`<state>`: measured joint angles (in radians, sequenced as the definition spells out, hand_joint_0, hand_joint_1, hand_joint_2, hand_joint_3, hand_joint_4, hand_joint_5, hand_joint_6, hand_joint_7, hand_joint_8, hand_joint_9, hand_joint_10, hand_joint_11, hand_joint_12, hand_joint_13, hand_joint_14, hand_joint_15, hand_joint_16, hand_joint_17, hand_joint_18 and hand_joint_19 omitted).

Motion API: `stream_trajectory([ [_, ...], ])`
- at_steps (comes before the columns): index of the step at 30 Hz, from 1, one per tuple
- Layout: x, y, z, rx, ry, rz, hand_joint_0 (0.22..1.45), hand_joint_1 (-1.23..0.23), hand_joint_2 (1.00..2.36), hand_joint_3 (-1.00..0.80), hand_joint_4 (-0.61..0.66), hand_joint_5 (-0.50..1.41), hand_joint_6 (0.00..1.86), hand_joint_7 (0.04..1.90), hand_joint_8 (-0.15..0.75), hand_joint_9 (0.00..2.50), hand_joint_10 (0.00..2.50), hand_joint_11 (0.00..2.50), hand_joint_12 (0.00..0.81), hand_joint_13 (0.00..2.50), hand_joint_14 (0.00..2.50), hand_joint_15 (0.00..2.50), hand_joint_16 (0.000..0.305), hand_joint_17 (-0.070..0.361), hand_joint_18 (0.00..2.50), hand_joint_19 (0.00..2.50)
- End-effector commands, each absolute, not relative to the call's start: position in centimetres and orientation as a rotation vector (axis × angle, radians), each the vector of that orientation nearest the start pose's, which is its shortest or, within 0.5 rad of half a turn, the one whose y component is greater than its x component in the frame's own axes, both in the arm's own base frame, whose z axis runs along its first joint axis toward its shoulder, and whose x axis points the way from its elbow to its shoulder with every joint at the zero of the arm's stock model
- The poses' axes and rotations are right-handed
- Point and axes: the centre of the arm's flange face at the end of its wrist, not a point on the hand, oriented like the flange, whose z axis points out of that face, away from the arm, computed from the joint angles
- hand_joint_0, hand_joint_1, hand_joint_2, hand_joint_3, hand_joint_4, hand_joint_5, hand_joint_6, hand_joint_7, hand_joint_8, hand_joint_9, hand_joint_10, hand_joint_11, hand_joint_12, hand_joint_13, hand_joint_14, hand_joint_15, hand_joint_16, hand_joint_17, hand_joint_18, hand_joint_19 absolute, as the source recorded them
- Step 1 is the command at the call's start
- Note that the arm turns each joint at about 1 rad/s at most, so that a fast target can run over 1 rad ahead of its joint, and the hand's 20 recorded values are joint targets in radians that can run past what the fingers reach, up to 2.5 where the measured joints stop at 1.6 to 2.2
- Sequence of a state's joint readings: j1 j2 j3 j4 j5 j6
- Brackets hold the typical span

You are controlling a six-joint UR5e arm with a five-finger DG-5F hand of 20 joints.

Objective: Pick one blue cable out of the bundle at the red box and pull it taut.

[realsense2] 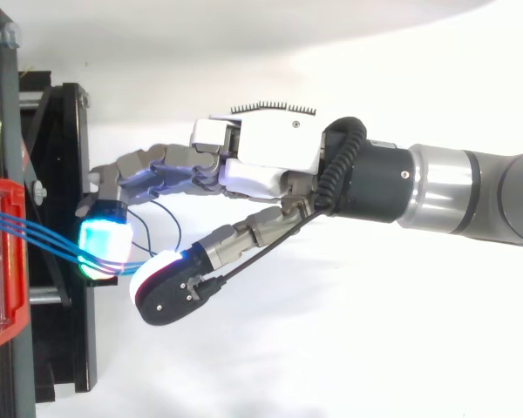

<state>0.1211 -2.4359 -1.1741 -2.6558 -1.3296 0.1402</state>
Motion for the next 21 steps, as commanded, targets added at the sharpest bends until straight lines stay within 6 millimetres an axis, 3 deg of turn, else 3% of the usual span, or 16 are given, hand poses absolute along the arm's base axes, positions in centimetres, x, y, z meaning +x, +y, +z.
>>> stream_trajectory([
  [1, 78.57, -6.0, 16.34, 1.336, 1.052, 1.255, 0.56, -0.84, 1.01, -0.4, 0.15, -0.13, 0.67, 1.03, 0.264, 0.29, 0.0, 0.21, 0.315, 0.0, 0.0, 0.06, 0.054, 0.121, 0.0, 0.0],
  [6, 78.58, -6.04, 16.35, 1.333, 1.056, 1.26, 0.56, -0.84, 1.01, -0.41, 0.16, -0.12, 0.67, 1.01, 0.268, 0.31, 0.0, 0.2, 0.319, 0.0, 0.0, 0.08, 0.054, 0.121, 0.0, 0.0],
  [12, 78.56, -6.49, 16.63, 1.334, 1.051, 1.26, 0.58, -0.81, 1.01, -0.27, 0.12, -0.13, 0.71, 1.04, 0.271, 0.32, 0.01, 0.23, 0.316, 0.0, 0.0, 0.08, 0.053, 0.12, 0.0, 0.0],
  [21, 78.84, -6.43, 17.07, 1.312, 1.06, 1.268, 0.59, -0.81, 1.01, -0.21, 0.15, -0.17, 0.83, 0.91, 0.279, 0.33, 0.01, 0.27, 0.325, 0.0, 0.0, 0.08, 0.055, 0.124, 0.0, 0.0],
])
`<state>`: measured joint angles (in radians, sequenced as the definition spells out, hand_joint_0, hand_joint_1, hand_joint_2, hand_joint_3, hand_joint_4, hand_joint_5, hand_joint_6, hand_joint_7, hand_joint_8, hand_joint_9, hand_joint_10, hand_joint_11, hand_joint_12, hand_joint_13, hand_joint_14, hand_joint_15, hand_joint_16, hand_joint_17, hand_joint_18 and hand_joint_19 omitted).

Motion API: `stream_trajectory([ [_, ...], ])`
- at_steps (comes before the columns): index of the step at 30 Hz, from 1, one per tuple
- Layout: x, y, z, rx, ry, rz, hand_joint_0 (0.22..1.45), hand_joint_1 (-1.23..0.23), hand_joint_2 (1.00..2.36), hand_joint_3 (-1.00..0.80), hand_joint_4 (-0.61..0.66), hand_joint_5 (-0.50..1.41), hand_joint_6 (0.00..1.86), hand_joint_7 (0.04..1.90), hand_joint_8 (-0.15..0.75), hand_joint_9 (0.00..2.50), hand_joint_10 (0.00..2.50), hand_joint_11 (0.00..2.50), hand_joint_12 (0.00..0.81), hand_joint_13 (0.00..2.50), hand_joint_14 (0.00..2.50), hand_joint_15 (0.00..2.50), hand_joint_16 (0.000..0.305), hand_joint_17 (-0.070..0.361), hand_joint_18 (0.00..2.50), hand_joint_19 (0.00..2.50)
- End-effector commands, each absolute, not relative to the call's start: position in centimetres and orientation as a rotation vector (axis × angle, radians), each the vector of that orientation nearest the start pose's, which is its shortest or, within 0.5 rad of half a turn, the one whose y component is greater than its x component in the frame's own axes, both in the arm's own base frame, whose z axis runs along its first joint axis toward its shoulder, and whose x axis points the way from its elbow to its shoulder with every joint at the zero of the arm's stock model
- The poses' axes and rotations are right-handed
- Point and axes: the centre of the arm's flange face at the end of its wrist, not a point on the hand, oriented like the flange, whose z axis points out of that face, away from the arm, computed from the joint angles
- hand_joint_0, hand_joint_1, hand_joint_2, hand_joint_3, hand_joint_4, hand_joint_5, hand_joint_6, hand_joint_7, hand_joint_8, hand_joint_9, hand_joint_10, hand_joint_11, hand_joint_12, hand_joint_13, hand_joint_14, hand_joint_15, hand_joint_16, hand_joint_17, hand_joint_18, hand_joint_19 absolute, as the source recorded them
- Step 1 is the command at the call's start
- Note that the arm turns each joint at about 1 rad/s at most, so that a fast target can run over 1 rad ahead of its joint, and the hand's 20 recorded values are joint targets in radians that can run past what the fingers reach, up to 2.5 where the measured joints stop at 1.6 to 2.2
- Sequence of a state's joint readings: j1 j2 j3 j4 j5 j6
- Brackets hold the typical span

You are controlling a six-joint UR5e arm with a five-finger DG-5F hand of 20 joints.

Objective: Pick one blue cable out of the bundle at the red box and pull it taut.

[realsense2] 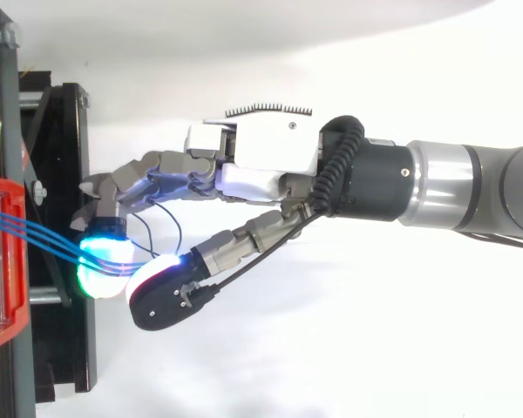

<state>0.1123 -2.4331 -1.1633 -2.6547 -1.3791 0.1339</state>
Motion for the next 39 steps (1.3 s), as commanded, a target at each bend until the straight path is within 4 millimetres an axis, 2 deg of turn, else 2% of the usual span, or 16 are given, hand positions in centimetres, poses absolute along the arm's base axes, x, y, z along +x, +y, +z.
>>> stream_trajectory([
  [1, 78.9, -6.5, 17.1, 1.312, 1.057, 1.268, 0.59, -0.81, 1.01, -0.21, 0.15, -0.17, 0.84, 0.89, 0.279, 0.34, 0.01, 0.27, 0.325, 0.0, 0.0, 0.09, 0.055, 0.125, 0.0, 0.0],
  [9, 79.1, -6.9, 17.6, 1.306, 1.048, 1.271, 0.6, -0.81, 1.01, -0.13, 0.1, -0.18, 0.88, 0.88, 0.3, 0.37, 0.01, 0.3, 0.344, 0.03, 0.0, 0.11, 0.059, 0.132, 0.0, 0.0],
  [14, 79.5, -6.9, 18.4, 1.296, 1.039, 1.281, 0.64, -0.86, 1.01, -0.11, 0.15, -0.21, 0.91, 0.84, 0.28, 0.33, 0.01, 0.3, 0.326, 0.03, 0.0, 0.1, 0.056, 0.127, 0.0, 0.0],
  [20, 79.8, -7.2, 19.8, 1.272, 1.044, 1.296, 0.66, -0.89, 1.01, -0.23, 0.17, -0.21, 0.91, 0.83, 0.278, 0.34, 0.01, 0.3, 0.324, 0.04, 0.0, 0.09, 0.055, 0.124, 0.0, 0.0],
  [23, 79.8, -7.2, 20.5, 1.261, 1.045, 1.292, 0.67, -0.92, 1.01, -0.37, 0.17, -0.21, 0.91, 0.83, 0.278, 0.34, 0.01, 0.3, 0.324, 0.05, 0.0, 0.09, 0.056, 0.125, 0.0, 0.0],
  [29, 79.4, -7.3, 20.9, 1.275, 1.063, 1.277, 0.69, -0.91, 1.0, -0.44, 0.16, -0.21, 0.91, 0.83, 0.28, 0.36, 0.01, 0.3, 0.327, 0.07, 0.0, 0.08, 0.055, 0.124, 0.0, 0.0],
  [35, 78.8, -7.5, 20.4, 1.323, 1.108, 1.242, 0.61, -0.89, 1.0, -0.5, 0.17, -0.21, 0.91, 0.83, 0.284, 0.37, 0.01, 0.31, 0.328, 0.08, 0.0, 0.1, 0.055, 0.124, 0.0, 0.0],
  [38, 78.6, -7.6, 20.8, 1.324, 1.11, 1.236, 0.58, -0.86, 1.0, -0.5, 0.17, -0.2, 0.9, 0.83, 0.292, 0.39, 0.01, 0.32, 0.331, 0.08, 0.0, 0.1, 0.056, 0.125, 0.0, 0.0],
  [39, 78.4, -7.7, 21.5, 1.327, 1.112, 1.232, 0.57, -0.85, 1.0, -0.5, 0.16, -0.2, 0.9, 0.84, 0.295, 0.4, 0.01, 0.32, 0.332, 0.09, 0.0, 0.11, 0.056, 0.126, 0.0, 0.0],
])
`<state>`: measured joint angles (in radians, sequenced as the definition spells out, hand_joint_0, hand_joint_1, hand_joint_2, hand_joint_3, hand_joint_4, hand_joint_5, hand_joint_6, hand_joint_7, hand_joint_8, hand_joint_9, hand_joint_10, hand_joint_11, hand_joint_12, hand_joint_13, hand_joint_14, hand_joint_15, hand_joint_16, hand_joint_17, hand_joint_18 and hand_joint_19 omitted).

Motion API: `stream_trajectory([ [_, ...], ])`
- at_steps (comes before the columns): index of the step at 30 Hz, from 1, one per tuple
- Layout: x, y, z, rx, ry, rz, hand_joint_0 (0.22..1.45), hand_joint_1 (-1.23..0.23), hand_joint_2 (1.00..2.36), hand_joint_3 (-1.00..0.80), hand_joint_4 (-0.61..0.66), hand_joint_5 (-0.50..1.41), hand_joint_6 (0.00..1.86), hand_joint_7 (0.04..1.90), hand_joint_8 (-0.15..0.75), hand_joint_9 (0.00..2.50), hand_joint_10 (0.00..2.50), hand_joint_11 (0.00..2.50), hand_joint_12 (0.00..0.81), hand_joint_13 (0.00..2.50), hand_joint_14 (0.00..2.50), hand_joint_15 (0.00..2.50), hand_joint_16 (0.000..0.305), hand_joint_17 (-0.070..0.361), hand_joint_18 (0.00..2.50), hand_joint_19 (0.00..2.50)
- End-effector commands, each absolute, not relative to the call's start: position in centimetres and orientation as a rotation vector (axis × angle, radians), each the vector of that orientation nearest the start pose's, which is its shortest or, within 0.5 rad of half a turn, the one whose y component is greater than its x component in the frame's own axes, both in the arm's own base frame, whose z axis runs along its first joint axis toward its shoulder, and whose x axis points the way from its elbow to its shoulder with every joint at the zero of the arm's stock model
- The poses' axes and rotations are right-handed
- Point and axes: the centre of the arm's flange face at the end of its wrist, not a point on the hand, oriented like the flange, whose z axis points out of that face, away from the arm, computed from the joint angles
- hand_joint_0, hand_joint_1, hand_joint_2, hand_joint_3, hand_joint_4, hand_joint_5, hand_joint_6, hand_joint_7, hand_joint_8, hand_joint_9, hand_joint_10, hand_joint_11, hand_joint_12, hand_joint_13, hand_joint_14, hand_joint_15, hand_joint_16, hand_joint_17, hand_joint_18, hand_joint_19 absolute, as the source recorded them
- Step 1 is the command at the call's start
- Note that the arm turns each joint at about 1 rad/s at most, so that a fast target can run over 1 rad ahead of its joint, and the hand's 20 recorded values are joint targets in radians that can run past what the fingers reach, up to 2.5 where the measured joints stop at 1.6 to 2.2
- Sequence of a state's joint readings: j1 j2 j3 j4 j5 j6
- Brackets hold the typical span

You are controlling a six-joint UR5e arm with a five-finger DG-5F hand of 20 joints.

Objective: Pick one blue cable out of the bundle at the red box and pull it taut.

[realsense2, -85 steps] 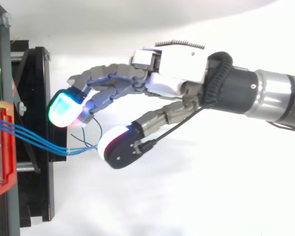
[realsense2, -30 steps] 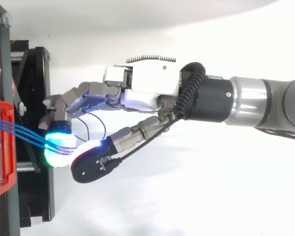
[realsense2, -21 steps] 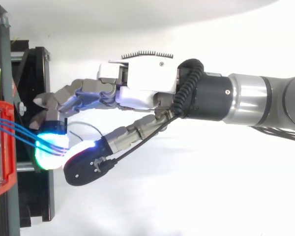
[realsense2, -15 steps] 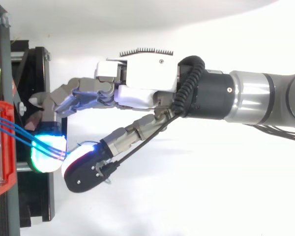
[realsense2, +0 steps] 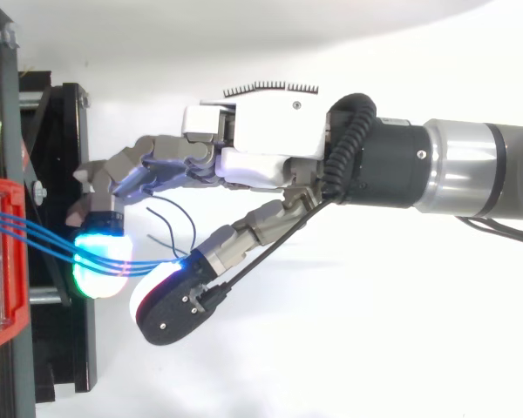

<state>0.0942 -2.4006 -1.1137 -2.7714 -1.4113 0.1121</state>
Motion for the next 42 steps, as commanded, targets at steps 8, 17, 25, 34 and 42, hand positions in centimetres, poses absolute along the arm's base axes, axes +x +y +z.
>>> stream_trajectory([
  [8, 78.1, -7.8, 22.0, 1.338, 1.126, 1.221, 0.57, -0.77, 1.0, -0.5, 0.16, -0.17, 0.88, 0.88, 0.301, 0.47, 0.01, 0.32, 0.33, 0.13, 0.0, 0.11, 0.055, 0.124, 0.0, 0.02],
  [17, 78.1, -7.8, 22.5, 1.333, 1.12, 1.226, 0.58, -0.72, 1.01, -0.35, 0.13, -0.15, 0.87, 0.99, 0.311, 0.54, 0.01, 0.31, 0.328, 0.18, 0.0, 0.11, 0.054, 0.122, 0.0, 0.0],
  [25, 77.6, -7.9, 23.6, 1.341, 1.13, 1.215, 0.62, -0.82, 1.01, -0.25, 0.09, -0.15, 0.89, 1.02, 0.315, 0.56, 0.01, 0.34, 0.33, 0.24, 0.0, 0.12, 0.054, 0.122, 0.0, 0.0],
  [34, 77.1, -8.0, 24.6, 1.351, 1.146, 1.201, 0.68, -0.91, 1.0, -0.43, 0.12, -0.16, 0.89, 0.97, 0.309, 0.55, 0.01, 0.33, 0.336, 0.26, 0.0, 0.11, 0.055, 0.124, 0.02, 0.0],
  [42, 76.6, -8.0, 25.4, 1.357, 1.168, 1.18, 0.7, -0.94, 1.0, -0.5, 0.12, -0.16, 0.89, 0.97, 0.308, 0.55, 0.01, 0.33, 0.336, 0.27, 0.0, 0.09, 0.055, 0.124, 0.05, 0.0],
])
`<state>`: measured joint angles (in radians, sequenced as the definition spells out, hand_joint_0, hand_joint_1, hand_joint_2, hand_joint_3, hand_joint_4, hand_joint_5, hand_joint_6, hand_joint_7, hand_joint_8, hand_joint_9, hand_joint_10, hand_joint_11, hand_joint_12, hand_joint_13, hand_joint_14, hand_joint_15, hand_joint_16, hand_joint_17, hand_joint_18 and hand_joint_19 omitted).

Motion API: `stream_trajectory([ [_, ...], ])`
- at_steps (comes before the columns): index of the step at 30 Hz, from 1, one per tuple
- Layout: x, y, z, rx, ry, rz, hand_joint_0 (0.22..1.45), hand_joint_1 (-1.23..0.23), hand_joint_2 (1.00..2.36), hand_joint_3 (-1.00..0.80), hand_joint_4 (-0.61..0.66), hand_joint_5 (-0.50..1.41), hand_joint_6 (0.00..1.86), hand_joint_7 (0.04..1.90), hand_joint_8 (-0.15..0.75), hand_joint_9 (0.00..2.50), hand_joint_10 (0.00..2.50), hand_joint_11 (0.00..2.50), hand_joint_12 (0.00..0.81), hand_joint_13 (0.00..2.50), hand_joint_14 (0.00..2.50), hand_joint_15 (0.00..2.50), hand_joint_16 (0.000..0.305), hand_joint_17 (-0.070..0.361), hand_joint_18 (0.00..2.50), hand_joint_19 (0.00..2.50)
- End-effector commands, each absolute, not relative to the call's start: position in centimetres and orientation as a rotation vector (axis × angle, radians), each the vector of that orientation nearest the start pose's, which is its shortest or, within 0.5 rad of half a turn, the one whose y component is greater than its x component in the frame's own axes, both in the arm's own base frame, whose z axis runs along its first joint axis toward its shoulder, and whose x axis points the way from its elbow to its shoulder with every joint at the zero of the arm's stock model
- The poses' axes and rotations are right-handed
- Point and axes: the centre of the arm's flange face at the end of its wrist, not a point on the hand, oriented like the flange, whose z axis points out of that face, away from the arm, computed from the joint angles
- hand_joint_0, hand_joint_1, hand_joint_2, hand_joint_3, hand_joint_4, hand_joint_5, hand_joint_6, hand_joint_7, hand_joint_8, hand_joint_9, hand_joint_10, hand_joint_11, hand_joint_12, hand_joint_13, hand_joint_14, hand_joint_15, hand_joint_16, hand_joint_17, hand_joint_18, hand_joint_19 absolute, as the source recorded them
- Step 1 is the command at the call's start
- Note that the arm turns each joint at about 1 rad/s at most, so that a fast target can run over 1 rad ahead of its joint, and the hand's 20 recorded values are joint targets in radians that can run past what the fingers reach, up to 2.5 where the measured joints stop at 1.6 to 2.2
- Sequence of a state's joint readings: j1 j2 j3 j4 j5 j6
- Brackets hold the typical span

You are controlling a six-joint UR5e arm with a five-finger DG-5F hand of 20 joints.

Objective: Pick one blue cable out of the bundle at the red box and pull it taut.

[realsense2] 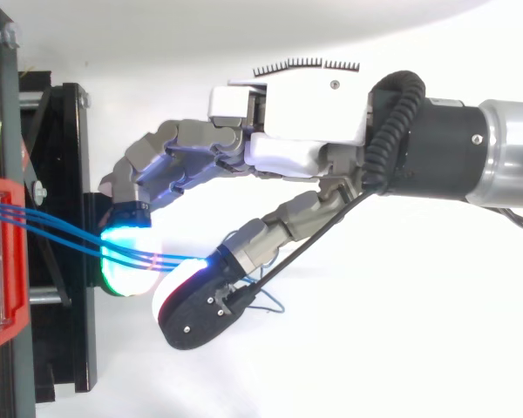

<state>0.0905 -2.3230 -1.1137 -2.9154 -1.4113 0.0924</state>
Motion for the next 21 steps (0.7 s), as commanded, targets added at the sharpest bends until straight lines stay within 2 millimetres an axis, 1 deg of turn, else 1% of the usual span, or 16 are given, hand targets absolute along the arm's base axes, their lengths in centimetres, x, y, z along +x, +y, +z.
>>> stream_trajectory([
  [1, 76.5, -8.0, 25.8, 1.353, 1.166, 1.182, 0.69, -0.95, 1.0, -0.5, 0.12, -0.16, 0.89, 0.95, 0.309, 0.55, 0.01, 0.33, 0.336, 0.27, 0.0, 0.09, 0.055, 0.124, 0.05, 0.0],
  [5, 76.5, -8.0, 25.7, 1.356, 1.169, 1.179, 0.68, -0.97, 1.0, -0.5, 0.14, -0.17, 0.89, 0.96, 0.306, 0.54, 0.01, 0.33, 0.336, 0.27, 0.0, 0.09, 0.055, 0.124, 0.07, 0.0],
  [8, 76.3, -8.0, 25.7, 1.367, 1.178, 1.172, 0.59, -0.96, 1.0, -0.5, 0.15, -0.17, 0.89, 0.96, 0.305, 0.55, 0.01, 0.35, 0.338, 0.28, 0.0, 0.11, 0.056, 0.126, 0.06, 0.0],
  [10, 76.3, -8.1, 25.9, 1.366, 1.178, 1.171, 0.54, -0.88, 1.0, -0.5, 0.15, -0.16, 0.89, 0.95, 0.316, 0.57, 0.01, 0.35, 0.344, 0.29, 0.01, 0.12, 0.057, 0.129, 0.05, 0.0],
  [11, 76.3, -7.9, 25.9, 1.367, 1.179, 1.173, 0.54, -0.86, 1.0, -0.5, 0.15, -0.16, 0.89, 0.96, 0.32, 0.57, 0.01, 0.35, 0.343, 0.29, 0.0, 0.12, 0.057, 0.129, 0.05, 0.01],
  [14, 76.1, -8.1, 26.6, 1.358, 1.173, 1.175, 0.6, -0.8, 1.0, -0.5, 0.15, -0.15, 0.89, 0.97, 0.317, 0.6, 0.01, 0.36, 0.335, 0.3, 0.0, 0.12, 0.055, 0.124, 0.06, 0.02],
  [17, 76.1, -8.1, 27.1, 1.35, 1.171, 1.175, 0.62, -0.8, 1.0, -0.5, 0.13, -0.15, 0.89, 1.01, 0.318, 0.6, 0.01, 0.35, 0.333, 0.3, 0.0, 0.12, 0.055, 0.123, 0.08, 0.01],
  [21, 76.1, -8.1, 27.2, 1.345, 1.173, 1.172, 0.65, -0.82, 1.01, -0.4, 0.08, -0.15, 0.9, 1.05, 0.32, 0.61, 0.01, 0.36, 0.333, 0.33, 0.0, 0.12, 0.055, 0.123, 0.11, 0.03],
])
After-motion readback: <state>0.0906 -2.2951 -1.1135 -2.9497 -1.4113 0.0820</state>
